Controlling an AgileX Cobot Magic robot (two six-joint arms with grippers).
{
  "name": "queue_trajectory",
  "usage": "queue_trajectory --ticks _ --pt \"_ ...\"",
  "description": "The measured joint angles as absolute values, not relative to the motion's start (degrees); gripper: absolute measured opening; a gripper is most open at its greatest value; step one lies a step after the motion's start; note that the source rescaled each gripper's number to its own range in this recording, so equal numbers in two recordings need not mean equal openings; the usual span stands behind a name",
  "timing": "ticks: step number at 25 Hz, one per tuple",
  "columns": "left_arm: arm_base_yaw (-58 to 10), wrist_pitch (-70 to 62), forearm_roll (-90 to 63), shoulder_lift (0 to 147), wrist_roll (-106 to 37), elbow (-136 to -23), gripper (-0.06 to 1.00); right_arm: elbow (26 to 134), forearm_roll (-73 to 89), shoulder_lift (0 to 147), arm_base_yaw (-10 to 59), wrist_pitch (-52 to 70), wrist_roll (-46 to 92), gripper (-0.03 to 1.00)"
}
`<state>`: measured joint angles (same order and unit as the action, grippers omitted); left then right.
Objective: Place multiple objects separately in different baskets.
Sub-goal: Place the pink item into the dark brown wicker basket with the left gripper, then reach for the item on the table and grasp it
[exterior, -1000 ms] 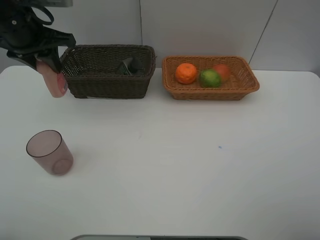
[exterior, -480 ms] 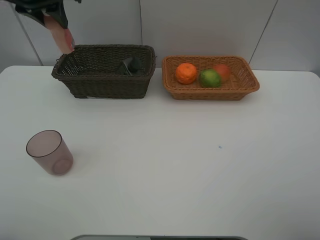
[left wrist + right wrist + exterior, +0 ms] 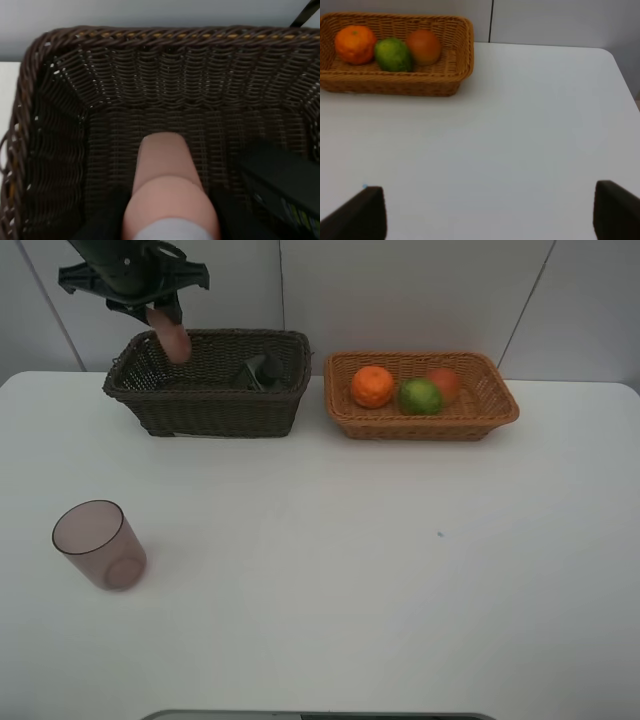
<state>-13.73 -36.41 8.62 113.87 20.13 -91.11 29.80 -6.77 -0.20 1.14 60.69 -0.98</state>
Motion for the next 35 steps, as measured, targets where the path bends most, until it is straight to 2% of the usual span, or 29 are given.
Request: queue_trajectory --ticks 11,26,27,31,35 --pt "-13.5 -31.0 8.6 123.7 20.3 -91.2 0.39 29.8 -6.8 -0.2 1.1 60.7 -1.0 0.79" --pt "-12.9 -31.0 6.3 124.7 16.2 -91.2 0.4 29.8 -6.8 -0.2 1.1 60.7 -1.0 0.79" --pt "-12.9 -31.0 6.2 124.7 16.1 -91.2 0.44 29.8 -6.8 -0.2 1.1 60.7 -1.0 0.79" --pt "-12.9 -31.0 5.9 124.7 16.0 -91.2 0.75 29.8 -6.8 -0.2 1.1 60.7 -1.0 0.79" --pt "-12.9 -31.0 5.8 124.6 16.0 -91.2 0.82 29.8 -6.8 -0.2 1.1 60.7 -1.0 0.79"
